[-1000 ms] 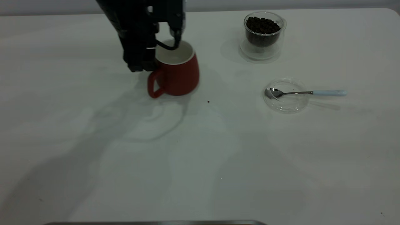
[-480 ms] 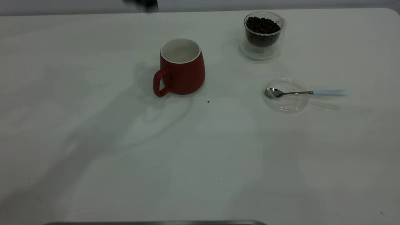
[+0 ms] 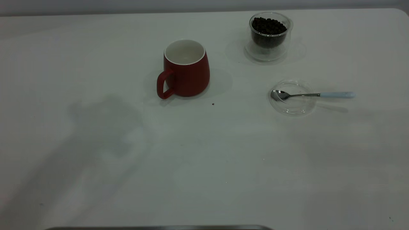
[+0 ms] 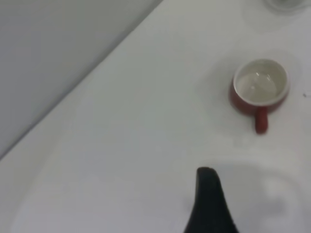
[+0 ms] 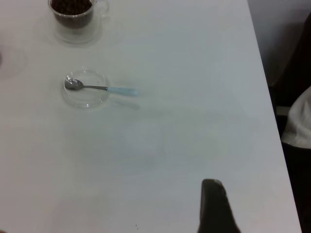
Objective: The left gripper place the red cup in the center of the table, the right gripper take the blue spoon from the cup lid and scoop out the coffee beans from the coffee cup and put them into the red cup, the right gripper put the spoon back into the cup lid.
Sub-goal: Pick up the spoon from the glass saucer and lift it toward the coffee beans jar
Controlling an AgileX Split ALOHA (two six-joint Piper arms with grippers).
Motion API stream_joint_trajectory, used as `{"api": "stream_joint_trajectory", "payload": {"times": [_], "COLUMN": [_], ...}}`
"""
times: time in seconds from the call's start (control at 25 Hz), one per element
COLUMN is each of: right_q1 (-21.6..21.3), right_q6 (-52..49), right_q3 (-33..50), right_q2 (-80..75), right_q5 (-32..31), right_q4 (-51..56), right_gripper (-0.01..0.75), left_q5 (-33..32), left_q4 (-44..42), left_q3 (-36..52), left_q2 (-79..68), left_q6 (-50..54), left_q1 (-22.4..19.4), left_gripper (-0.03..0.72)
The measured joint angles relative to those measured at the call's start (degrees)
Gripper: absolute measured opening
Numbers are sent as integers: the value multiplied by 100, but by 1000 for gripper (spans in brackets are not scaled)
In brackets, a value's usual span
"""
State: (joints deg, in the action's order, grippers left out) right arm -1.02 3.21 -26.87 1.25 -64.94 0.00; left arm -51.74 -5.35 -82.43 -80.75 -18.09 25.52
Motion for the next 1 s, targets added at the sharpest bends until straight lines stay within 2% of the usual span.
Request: {"api": "stream_joint_trajectory", "payload": {"times": [0.36,0.76,0.92,1.0], "right_q1": [0,0,0,0], "right_q6": [0,0,0,0], "right_q3": [0,0,0,0], "right_q2": [0,0,0,0], "right_q5": [0,0,0,0], "right_q4": [0,0,0,0], "right_gripper": [496,496,496,496], "left_q5": [-1473,-1495,-1495,-1495], "left_q4": [-269,-652,-500,-260], "left_q3": [804,1945,2487,2796], "left_q2": [1298,3394,4608,5157], "left_q6": [536,1155,1381,1471], "left_q1": [8,26,16,-148], "left_gripper": [587,587,587,587]}}
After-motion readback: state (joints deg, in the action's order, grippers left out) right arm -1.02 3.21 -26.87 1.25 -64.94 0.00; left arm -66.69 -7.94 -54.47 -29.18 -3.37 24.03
